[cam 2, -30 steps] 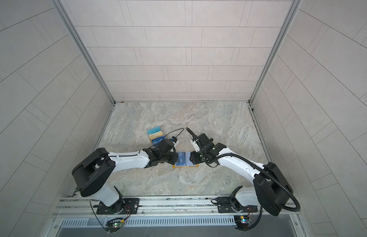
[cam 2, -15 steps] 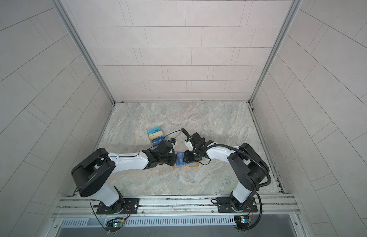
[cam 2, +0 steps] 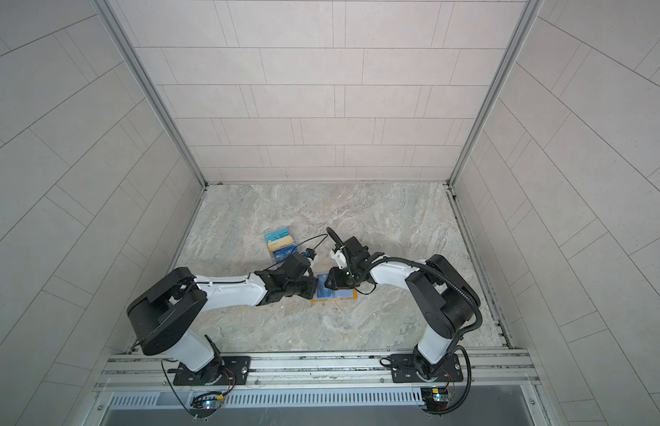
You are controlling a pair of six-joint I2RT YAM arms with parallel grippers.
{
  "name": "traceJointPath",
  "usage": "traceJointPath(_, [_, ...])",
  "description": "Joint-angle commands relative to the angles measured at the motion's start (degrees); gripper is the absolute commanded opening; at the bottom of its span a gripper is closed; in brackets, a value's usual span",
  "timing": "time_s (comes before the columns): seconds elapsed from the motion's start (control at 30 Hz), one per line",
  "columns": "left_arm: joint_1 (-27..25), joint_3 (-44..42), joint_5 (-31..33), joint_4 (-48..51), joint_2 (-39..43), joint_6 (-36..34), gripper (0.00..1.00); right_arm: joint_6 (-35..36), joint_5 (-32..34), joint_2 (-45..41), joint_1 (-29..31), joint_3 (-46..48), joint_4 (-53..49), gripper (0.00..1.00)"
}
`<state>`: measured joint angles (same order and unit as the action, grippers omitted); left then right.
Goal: Take the credit cards out of the card holder
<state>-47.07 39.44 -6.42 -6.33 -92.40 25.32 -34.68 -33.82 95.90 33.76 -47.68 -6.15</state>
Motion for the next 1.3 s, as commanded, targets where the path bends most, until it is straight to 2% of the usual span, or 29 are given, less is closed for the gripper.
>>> traceJointPath(0.0, [-0.3, -1.9, 0.1, 0.8, 0.6, 0.6, 0.02, -2.3, -2.7, -0.3, -0.8, 0.3, 3.6, 0.35])
traceJointPath(0.3, [-0.3, -2.3, 0.0, 0.4, 0.4, 0.9, 0.01, -4.2, -7.2, -1.4, -1.8, 1.1, 6.6, 0.35])
traceJointPath(0.97, [-0.2, -1.9, 1.2, 2.0, 0.3, 0.4, 0.01, 0.4, -8.2, -3.3, -2.8, 0.5, 0.9, 0.34])
traceJointPath(1.27, [-0.2, -1.9, 1.0, 1.9, 0.0, 0.5, 0.01, -2.4, -10.2, -2.4, -3.1, 1.5, 5.3, 0.34])
